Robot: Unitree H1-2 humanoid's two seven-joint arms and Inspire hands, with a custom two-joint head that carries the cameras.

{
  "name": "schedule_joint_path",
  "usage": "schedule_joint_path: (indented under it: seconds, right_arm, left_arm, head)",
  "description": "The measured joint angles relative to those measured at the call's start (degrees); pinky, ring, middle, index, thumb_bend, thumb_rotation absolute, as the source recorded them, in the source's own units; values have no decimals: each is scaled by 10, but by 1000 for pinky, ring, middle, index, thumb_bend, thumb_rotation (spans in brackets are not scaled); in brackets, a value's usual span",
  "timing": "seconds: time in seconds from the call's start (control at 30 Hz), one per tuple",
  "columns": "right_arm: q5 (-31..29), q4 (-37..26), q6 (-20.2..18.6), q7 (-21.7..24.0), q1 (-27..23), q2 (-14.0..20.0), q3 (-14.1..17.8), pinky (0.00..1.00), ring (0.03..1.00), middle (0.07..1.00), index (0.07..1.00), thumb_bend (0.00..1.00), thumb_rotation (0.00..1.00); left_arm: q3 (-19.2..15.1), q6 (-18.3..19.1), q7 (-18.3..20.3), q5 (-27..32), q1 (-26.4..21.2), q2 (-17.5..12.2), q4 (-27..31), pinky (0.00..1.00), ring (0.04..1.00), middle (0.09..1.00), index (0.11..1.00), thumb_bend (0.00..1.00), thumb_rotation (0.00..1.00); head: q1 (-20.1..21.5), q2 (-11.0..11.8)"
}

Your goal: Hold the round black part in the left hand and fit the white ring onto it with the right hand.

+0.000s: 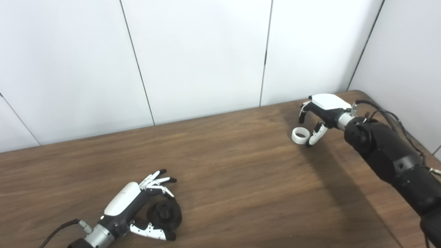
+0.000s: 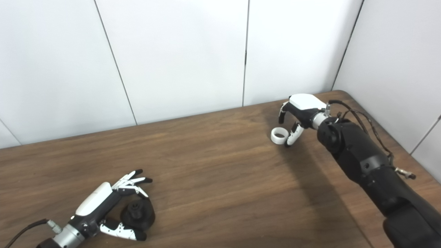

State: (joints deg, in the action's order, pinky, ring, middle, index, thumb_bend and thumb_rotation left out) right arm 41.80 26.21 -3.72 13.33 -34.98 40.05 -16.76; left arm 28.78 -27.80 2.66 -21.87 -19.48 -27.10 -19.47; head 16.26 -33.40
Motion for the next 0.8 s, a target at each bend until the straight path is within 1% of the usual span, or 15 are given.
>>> schedule_joint_path:
  seconds: [0.37,0.8]
  right_arm:
    - [1,1,0,0,-4,-2,-7,1000,1000,880,607,1000,195]
    - [0,1,1,-2,-8,-10,-9,1000,1000,877,600,1000,163]
  left_arm:
    - [-2,0,2,0,0,1,0,1000,1000,878,480,526,61]
    - [-1,0,1,0,-1,1,-3,1000,1000,875,479,526,60]
  head:
    - [-1,2]
    - [4,1]
